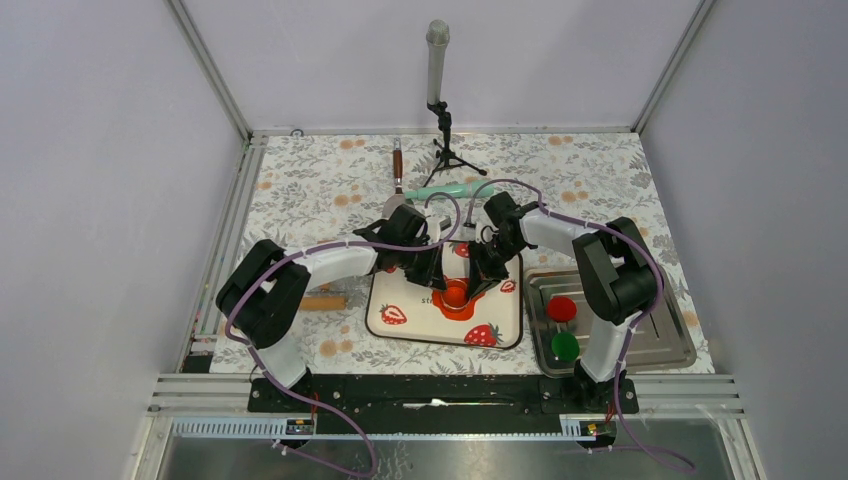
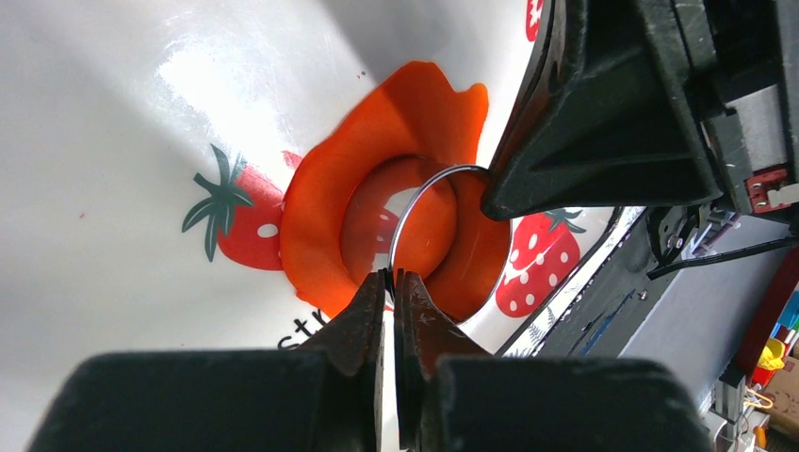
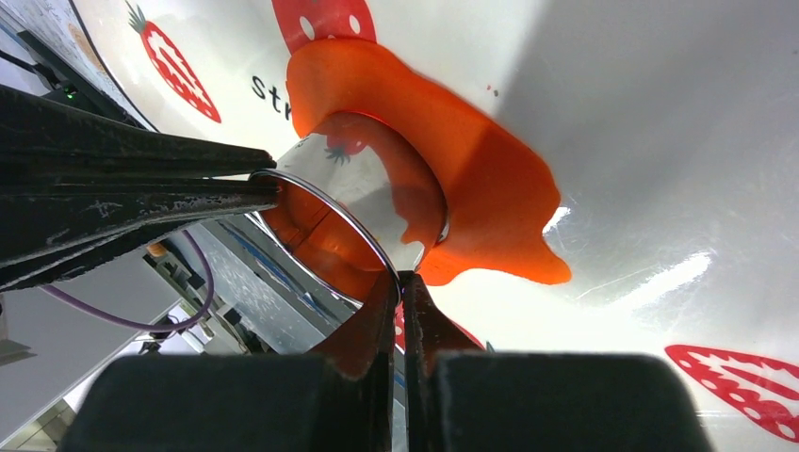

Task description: Roll out the dumpling wrappers from the dough

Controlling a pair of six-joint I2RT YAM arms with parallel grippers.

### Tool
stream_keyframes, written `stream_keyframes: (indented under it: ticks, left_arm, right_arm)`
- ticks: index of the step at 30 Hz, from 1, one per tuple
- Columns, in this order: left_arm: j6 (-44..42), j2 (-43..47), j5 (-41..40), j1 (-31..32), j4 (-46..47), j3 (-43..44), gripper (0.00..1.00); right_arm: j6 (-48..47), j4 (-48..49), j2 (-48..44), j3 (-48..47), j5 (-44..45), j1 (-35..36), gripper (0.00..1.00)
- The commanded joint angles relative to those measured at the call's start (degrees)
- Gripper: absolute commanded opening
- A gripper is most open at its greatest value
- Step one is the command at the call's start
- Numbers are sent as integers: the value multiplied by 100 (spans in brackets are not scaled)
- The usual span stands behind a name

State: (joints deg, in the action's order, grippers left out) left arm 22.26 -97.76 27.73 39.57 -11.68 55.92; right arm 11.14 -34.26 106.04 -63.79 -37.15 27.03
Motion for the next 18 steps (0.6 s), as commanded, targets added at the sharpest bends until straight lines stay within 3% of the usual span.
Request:
stream_keyframes:
  ticks: [1,12,18]
  left_arm:
    - [-213,101,140,-62,-86,150,0]
    - [-248,170,201,-162,-138,227,0]
    - [-234,438,318,-353,-502,480,0]
  right_arm:
    - [-361,-81,-52,-154,150,40,0]
    - [-641,-627,-208,-911,177,31,0]
    - [-891,-1293,-439,-1383,63,-45,11]
